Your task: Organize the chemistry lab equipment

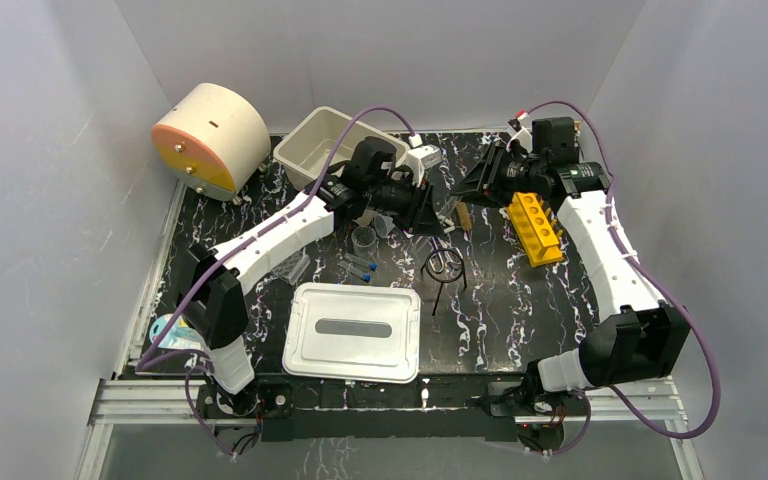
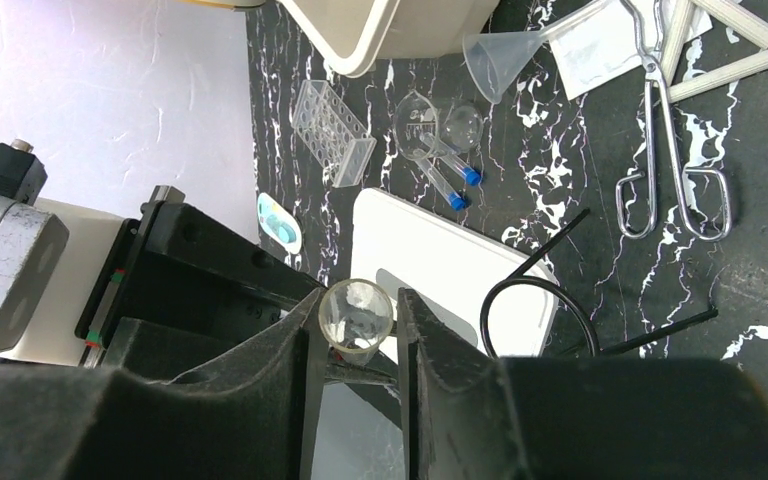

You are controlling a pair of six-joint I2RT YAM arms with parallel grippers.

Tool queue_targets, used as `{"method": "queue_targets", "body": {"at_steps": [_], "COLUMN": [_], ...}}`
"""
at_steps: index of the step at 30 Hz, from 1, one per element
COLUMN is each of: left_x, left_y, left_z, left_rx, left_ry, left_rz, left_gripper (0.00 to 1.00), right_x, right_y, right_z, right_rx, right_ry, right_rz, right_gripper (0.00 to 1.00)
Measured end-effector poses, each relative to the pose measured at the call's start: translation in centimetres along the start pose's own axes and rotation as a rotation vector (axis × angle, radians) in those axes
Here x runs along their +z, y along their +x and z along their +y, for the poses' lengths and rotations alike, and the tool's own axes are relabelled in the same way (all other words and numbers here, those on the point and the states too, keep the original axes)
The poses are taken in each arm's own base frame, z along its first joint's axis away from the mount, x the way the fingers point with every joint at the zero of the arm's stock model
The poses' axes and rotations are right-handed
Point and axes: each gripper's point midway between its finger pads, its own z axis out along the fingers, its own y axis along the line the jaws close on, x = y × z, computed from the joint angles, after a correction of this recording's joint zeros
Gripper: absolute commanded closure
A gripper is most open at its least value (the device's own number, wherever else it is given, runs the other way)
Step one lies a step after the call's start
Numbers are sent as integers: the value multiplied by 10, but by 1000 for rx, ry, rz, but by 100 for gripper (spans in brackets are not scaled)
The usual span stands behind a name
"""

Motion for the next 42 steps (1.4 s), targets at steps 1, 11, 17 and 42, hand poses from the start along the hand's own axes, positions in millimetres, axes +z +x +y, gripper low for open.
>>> {"method": "queue_targets", "body": {"at_steps": [1, 11, 17, 42], "left_x": [-1, -4, -5, -126], "left_y": [0, 2, 3, -52], "left_z": [0, 5, 7, 129], "left_rx": [3, 26, 24, -348], "left_ry": [-1, -3, -13, -443], "left_rz": [1, 11, 13, -334], "left_gripper": [100, 100, 84, 2], "right_x": [0, 4, 5, -40], "right_y": [0, 1, 2, -178], "right_z": [0, -1, 0, -45], "right_rx": [0, 9, 23, -345], "right_ry": [-2, -8, -26, 499], "right_rz": [3, 21, 37, -530], "right_gripper": [61, 72, 78, 76]}}
